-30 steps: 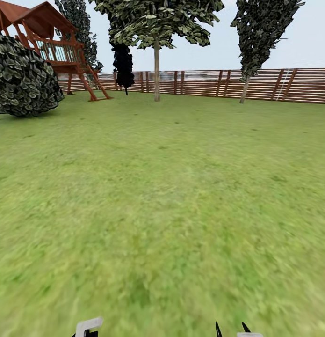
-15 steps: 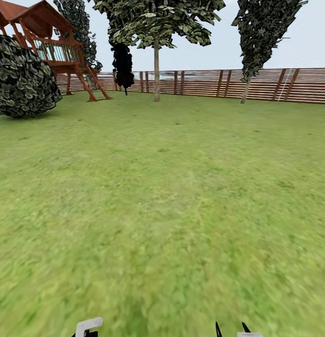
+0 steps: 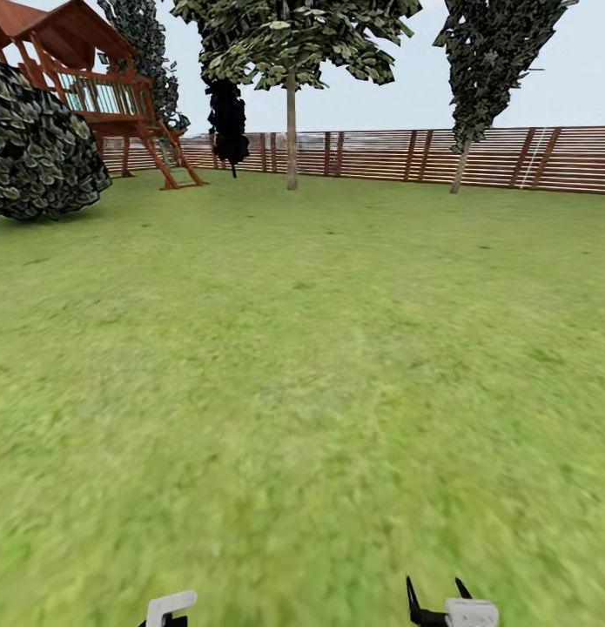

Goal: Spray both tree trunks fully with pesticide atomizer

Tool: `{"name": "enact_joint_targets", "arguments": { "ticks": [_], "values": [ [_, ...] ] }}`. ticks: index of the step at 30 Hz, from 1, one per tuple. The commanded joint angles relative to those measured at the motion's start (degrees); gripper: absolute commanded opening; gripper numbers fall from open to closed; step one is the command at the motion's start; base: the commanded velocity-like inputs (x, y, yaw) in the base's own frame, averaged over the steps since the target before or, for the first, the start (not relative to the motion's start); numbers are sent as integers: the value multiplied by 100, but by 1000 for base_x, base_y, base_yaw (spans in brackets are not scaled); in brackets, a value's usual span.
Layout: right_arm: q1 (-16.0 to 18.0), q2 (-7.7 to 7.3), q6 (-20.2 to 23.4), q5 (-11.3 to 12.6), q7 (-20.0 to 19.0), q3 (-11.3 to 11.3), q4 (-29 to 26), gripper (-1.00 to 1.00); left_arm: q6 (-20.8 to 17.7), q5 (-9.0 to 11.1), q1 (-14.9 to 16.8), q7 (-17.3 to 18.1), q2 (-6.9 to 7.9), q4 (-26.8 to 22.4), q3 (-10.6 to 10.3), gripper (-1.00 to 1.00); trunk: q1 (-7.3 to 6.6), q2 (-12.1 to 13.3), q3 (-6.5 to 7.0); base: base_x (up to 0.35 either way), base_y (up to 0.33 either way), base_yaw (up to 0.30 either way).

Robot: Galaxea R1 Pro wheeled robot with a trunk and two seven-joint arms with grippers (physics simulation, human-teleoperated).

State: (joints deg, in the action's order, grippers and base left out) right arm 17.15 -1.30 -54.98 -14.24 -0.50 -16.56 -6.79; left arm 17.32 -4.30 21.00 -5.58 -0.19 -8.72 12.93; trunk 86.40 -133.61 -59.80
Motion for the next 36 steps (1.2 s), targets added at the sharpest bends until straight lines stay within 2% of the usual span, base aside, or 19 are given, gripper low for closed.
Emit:
{"name": "enact_joint_targets", "arguments": {
  "ticks": [1,5,7,8,10,18,24,30,36],
  "values": [
    [-1,5,0,-7,-8,9,-33,100,0,-1,0,-4,-4,-3,-1,-100,0,0,0,338,0,0],
    [-1,-1,64,-26,-19,17,-374,100,0,-6,0,-4,-7,-3,-1,-100,0,0,0,338,0,0],
    [-1,4,368,-32,-29,20,-446,100,0,-5,0,-4,-7,-3,-1,-100,0,0,0,338,0,0],
    [-1,3,721,-33,-35,25,-496,100,0,-8,0,-4,-30,-4,-1,-100,0,0,0,338,0,0],
    [-1,-7,898,-35,-46,43,-534,100,0,-11,0,-4,-115,-3,-3,-100,0,0,0,338,0,0],
    [-2,0,918,-28,-35,40,-525,100,0,-16,0,-4,-109,-6,-10,-100,0,0,0,338,0,0],
    [-4,5,918,-30,-21,40,-516,100,0,-17,0,-4,-113,-6,-10,-100,0,0,0,338,0,182],
    [-8,-2,919,-31,-25,39,-516,100,0,-19,0,-4,-113,-6,-10,-100,0,0,0,338,0,18],
    [-7,-2,919,-35,-29,39,-516,100,0,-19,0,-4,-113,-5,-10,-100,0,0,38,338,0,1]
  ]
}}
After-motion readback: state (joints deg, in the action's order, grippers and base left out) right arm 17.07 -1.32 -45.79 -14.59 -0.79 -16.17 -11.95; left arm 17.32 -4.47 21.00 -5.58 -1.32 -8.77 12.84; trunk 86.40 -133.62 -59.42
